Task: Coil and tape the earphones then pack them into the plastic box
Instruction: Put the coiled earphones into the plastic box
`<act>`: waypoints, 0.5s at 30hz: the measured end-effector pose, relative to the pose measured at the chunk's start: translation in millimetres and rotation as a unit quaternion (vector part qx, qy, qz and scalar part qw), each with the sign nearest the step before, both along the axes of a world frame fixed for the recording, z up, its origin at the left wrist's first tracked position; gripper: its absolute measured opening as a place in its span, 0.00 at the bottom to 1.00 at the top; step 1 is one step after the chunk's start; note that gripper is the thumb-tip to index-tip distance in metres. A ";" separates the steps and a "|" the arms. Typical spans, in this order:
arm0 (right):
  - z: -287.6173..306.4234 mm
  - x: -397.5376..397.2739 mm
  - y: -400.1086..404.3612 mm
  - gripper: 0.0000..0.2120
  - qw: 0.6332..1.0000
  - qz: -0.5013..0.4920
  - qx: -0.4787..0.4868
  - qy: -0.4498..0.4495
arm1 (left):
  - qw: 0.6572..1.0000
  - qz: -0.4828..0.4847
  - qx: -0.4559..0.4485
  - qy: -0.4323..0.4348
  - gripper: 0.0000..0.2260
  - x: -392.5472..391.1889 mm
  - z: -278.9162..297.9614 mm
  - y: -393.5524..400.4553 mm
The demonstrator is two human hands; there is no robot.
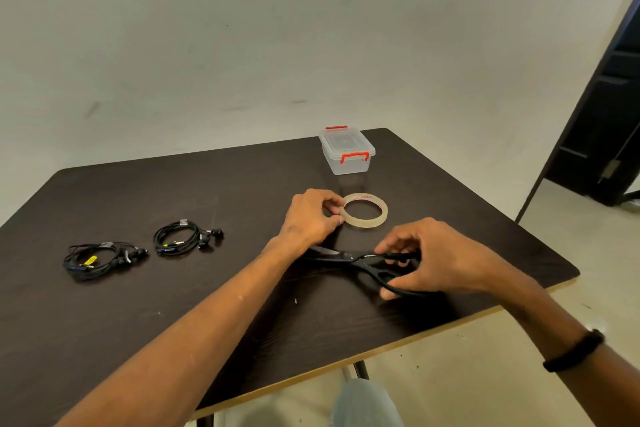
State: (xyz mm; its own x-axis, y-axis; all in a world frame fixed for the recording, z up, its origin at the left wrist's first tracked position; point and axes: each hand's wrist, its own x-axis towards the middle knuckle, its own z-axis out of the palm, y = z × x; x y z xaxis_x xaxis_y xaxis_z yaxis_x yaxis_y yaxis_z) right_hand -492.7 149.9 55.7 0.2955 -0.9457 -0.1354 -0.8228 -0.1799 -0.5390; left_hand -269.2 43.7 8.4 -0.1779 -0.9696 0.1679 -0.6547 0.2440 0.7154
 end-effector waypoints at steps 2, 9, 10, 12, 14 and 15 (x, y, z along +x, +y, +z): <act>-1.6 -25.3 7.3 0.24 0.999 -0.016 -0.015 -0.028 | 0.999 -0.009 0.033 0.022 0.14 10.0 4.5 -5.5; -11.8 -100.4 23.5 0.19 0.963 -0.192 -0.119 -0.151 | 0.994 -0.044 0.080 0.054 0.23 17.5 10.4 -14.6; -16.7 -104.2 20.7 0.19 0.952 -0.234 -0.135 -0.148 | 0.995 -0.059 0.076 0.026 0.31 12.4 8.3 -13.2; -26.3 -106.9 15.8 0.19 0.930 -0.310 -0.158 -0.119 | 0.995 -0.074 0.049 -0.036 0.45 0.0 1.7 -9.4; -33.5 -107.2 11.8 0.22 0.916 -0.354 -0.169 -0.080 | 0.993 -0.077 0.006 -0.088 0.48 -14.2 -3.7 -7.2; -34.4 -104.9 11.4 0.23 0.912 -0.368 -0.171 -0.063 | 0.992 -0.078 -0.011 -0.095 0.47 -22.3 -4.1 -5.0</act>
State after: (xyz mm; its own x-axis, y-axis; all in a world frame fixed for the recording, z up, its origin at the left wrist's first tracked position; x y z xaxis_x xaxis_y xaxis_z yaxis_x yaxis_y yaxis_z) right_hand -597.6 161.3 21.3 -0.4439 -0.8742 0.1966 -0.7238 0.2205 -0.6538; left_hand -291.5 38.7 4.3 -0.3564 -0.9240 0.1386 -0.7298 0.3679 0.5762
